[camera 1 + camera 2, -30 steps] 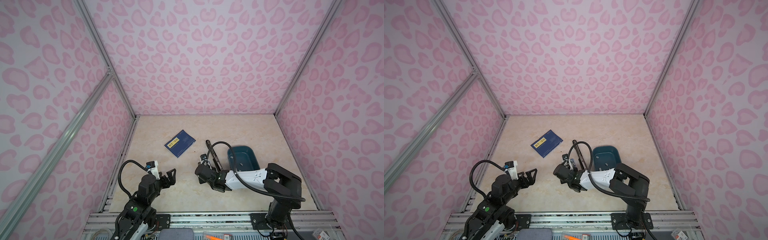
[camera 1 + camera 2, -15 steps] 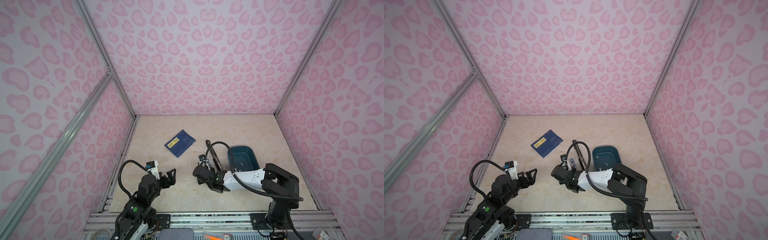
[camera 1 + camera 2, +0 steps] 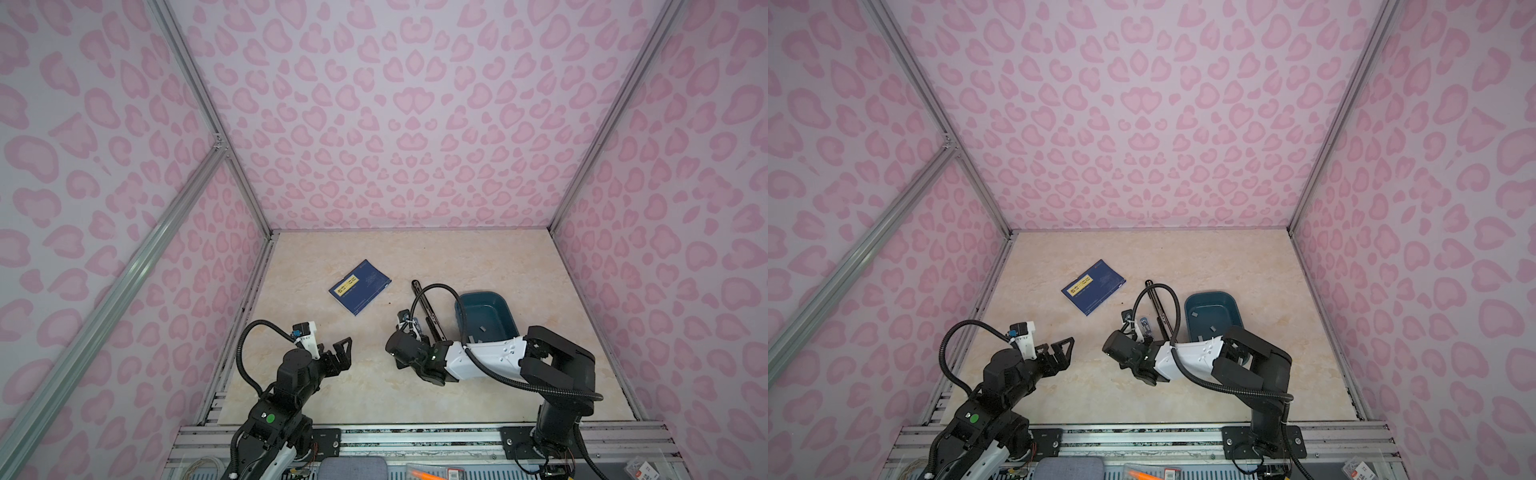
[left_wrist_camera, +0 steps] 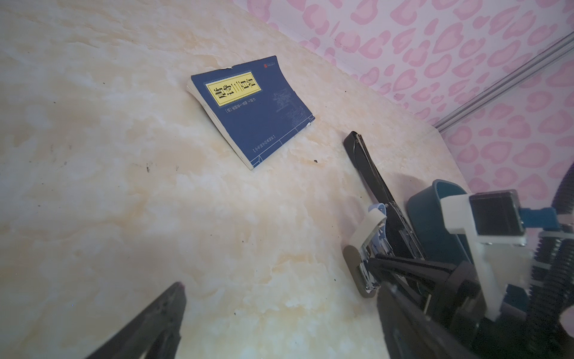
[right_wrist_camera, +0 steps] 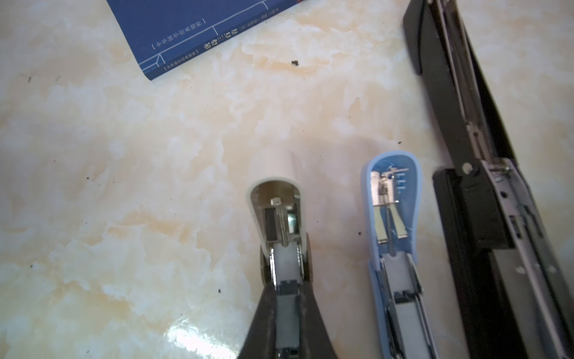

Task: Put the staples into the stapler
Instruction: 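Lower the staple strip into the beige stapler's channel with the right gripper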

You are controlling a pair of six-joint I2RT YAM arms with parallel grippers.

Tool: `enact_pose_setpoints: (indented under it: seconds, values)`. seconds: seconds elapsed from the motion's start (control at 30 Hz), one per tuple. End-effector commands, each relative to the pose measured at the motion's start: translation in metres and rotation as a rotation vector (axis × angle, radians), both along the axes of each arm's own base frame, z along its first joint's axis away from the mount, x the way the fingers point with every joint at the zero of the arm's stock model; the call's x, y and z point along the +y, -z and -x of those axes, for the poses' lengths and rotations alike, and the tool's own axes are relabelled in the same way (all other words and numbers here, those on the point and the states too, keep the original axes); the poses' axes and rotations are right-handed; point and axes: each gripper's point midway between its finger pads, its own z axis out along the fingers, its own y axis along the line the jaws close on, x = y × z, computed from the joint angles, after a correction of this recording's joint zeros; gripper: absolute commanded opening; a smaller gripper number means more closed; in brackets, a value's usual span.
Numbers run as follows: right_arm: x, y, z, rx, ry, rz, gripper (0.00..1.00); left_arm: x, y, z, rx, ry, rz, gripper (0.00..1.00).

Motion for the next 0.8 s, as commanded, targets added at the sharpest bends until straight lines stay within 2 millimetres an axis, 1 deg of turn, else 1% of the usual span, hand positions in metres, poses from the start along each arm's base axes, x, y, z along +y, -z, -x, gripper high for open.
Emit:
enact_pose_setpoints:
  seconds: [0.0,0.37,0.77]
  values:
    - [-0.0039,0.0041,-0.0010,-0.002,0.013,0.011,0.09,-0.0013,-0.0048,-0.0023,-0.020,0.002,0.008,0.97]
    - [-0.0055,-0.0015,-0.0016,-0.012,0.014,0.010,0.09,-0.0012,-0.0051,-0.0024,-0.021,0.002,0.008,0.97]
    - [-0.0060,0.0064,-0.0012,0.002,0.014,0.018,0.09,-0.0015,-0.0049,-0.0024,-0.020,0.003,0.008,0.97]
